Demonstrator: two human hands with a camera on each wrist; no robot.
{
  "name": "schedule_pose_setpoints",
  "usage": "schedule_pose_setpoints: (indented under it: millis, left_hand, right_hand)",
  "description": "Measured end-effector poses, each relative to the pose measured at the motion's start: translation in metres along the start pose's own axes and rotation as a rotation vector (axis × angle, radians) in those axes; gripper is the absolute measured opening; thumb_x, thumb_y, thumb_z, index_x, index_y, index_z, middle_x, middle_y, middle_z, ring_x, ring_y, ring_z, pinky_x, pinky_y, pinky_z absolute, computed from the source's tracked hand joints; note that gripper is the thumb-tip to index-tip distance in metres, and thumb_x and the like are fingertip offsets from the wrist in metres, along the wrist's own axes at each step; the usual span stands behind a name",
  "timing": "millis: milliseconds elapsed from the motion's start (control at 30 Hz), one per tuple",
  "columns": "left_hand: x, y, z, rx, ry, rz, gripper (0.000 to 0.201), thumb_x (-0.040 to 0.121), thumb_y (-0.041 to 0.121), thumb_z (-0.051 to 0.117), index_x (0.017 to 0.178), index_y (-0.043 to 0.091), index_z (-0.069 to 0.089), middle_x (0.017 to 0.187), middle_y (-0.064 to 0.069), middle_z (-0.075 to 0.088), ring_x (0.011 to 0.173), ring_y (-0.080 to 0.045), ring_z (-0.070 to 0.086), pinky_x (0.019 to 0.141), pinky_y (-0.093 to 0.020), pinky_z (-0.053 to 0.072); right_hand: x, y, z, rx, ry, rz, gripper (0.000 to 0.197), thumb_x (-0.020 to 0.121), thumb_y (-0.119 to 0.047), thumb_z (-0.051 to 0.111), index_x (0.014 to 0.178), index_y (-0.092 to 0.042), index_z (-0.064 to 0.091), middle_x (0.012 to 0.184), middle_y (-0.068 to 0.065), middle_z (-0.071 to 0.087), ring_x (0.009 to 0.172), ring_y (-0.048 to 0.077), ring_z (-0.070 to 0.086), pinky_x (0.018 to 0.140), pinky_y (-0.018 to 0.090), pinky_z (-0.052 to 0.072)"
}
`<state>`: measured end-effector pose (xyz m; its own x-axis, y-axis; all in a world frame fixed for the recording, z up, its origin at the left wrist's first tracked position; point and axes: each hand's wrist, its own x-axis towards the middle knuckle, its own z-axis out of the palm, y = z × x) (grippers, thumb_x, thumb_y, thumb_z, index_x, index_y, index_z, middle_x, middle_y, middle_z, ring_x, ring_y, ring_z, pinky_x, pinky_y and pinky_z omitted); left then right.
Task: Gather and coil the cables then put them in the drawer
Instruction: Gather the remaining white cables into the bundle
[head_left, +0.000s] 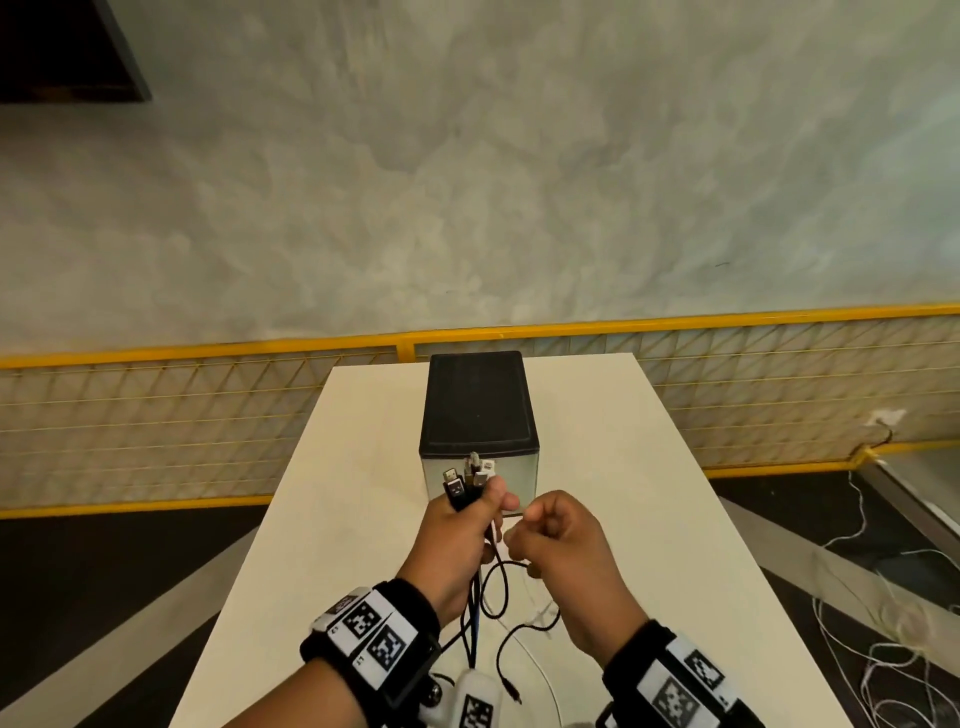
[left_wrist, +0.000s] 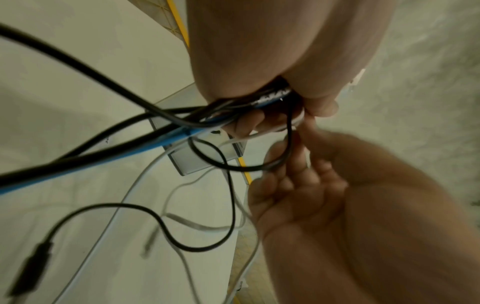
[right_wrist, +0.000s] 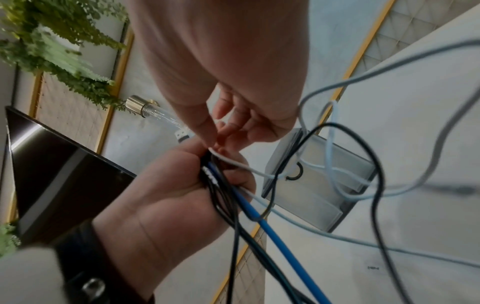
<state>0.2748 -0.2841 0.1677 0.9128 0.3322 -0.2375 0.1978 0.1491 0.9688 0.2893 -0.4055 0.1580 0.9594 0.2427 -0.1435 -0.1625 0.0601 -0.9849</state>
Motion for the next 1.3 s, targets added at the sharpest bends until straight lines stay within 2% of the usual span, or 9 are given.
schedule_pose_setpoints:
  millis: [100, 333, 600, 700, 833, 1000, 1100, 1200, 1300]
  left_hand:
    - [-0.002, 0.000, -0.005, -0.071, -0.010, 0.001, 0.031, 0.098, 0.029, 0.054, 0.082, 0.009, 0.073, 0.058, 0.004, 0.057, 0.054, -0.009, 0.051, 0.056, -0.023, 0.041]
    - [-0.008, -0.001, -0.017, -0.144, -0.129, -0.003, 0.030, 0.097, 0.026, 0.051, 0.090, 0.005, 0.071, 0.062, -0.003, 0.059, 0.056, -0.014, 0.054, 0.049, -0.026, 0.042]
    - [-0.025, -0.012, -0.026, 0.039, -0.223, 0.000, 0.034, 0.100, 0.020, 0.049, 0.077, 0.004, 0.069, 0.054, -0.006, 0.056, 0.049, -0.017, 0.052, 0.053, -0.025, 0.048]
    - [-0.027, -0.017, -0.036, 0.174, -0.272, -0.042, 0.036, 0.100, 0.024, 0.049, 0.075, 0.006, 0.067, 0.049, -0.004, 0.055, 0.045, -0.016, 0.049, 0.051, -0.019, 0.043]
    - [-0.030, -0.025, -0.067, 0.322, -0.337, -0.177, 0.037, 0.099, 0.030, 0.052, 0.072, 0.008, 0.064, 0.044, -0.001, 0.051, 0.040, -0.015, 0.045, 0.049, -0.023, 0.040]
    - [-0.025, -0.022, -0.078, 0.133, -0.052, -0.120, 0.036, 0.099, 0.027, 0.052, 0.074, 0.003, 0.061, 0.044, -0.004, 0.049, 0.044, -0.020, 0.043, 0.061, -0.030, 0.049]
    - [-0.018, -0.015, -0.060, 0.044, 0.014, -0.015, 0.024, 0.096, 0.020, 0.058, 0.080, 0.004, 0.063, 0.054, -0.005, 0.054, 0.040, -0.017, 0.042, 0.063, -0.036, 0.056]
    - [-0.017, -0.022, -0.037, 0.280, -0.123, 0.056, 0.006, 0.084, 0.019, 0.069, 0.079, 0.022, 0.068, 0.060, 0.003, 0.064, 0.049, -0.015, 0.057, 0.057, -0.029, 0.049]
    - [-0.017, -0.034, -0.021, 0.435, -0.205, 0.129, 0.023, 0.069, 0.024, 0.073, 0.078, 0.045, 0.071, 0.080, 0.008, 0.076, 0.081, -0.008, 0.072, 0.077, -0.028, 0.055]
  right_hand:
    - [-0.006, 0.004, -0.001, 0.024, -0.123, 0.293, 0.008, 0.085, -0.012, 0.063, 0.078, -0.013, 0.059, 0.062, 0.004, 0.061, 0.053, 0.015, 0.055, 0.049, 0.023, 0.034]
    - [-0.007, 0.010, 0.009, 0.263, -0.264, 0.742, 0.042, 0.085, -0.049, 0.047, 0.078, -0.014, 0.069, 0.064, -0.001, 0.053, 0.054, 0.013, 0.041, 0.050, 0.024, 0.028]
    - [0.011, 0.006, 0.010, 0.291, -0.241, 0.783, 0.035, 0.088, -0.028, 0.044, 0.056, -0.018, 0.050, 0.054, 0.001, 0.049, 0.055, 0.016, 0.043, 0.054, 0.026, 0.027]
    - [0.036, 0.010, -0.009, 0.510, -0.020, 0.788, 0.030, 0.093, -0.028, 0.043, 0.067, -0.016, 0.053, 0.059, 0.004, 0.060, 0.067, 0.023, 0.060, 0.067, 0.032, 0.039]
    - [0.054, 0.013, -0.038, 0.635, 0.214, 0.746, 0.034, 0.101, -0.030, 0.034, 0.075, -0.016, 0.051, 0.053, 0.002, 0.066, 0.052, 0.023, 0.071, 0.071, 0.040, 0.043]
    - [0.036, 0.031, -0.030, 0.564, 0.219, 0.746, 0.039, 0.103, -0.030, 0.035, 0.073, -0.014, 0.052, 0.050, 0.005, 0.063, 0.047, 0.022, 0.069, 0.069, 0.039, 0.045]
    - [0.027, 0.038, -0.017, 0.522, 0.158, 0.702, 0.034, 0.103, -0.029, 0.036, 0.081, -0.012, 0.054, 0.064, 0.012, 0.068, 0.071, 0.028, 0.071, 0.070, 0.039, 0.048]
    - [0.024, 0.036, -0.002, 0.497, 0.084, 0.656, 0.030, 0.103, -0.030, 0.034, 0.095, -0.011, 0.056, 0.087, 0.017, 0.073, 0.075, 0.028, 0.072, 0.068, 0.038, 0.052]
    - [0.018, 0.027, 0.011, 0.504, 0.015, 0.628, 0.037, 0.103, -0.028, 0.035, 0.106, -0.004, 0.062, 0.095, 0.021, 0.072, 0.083, 0.032, 0.069, 0.074, 0.041, 0.053]
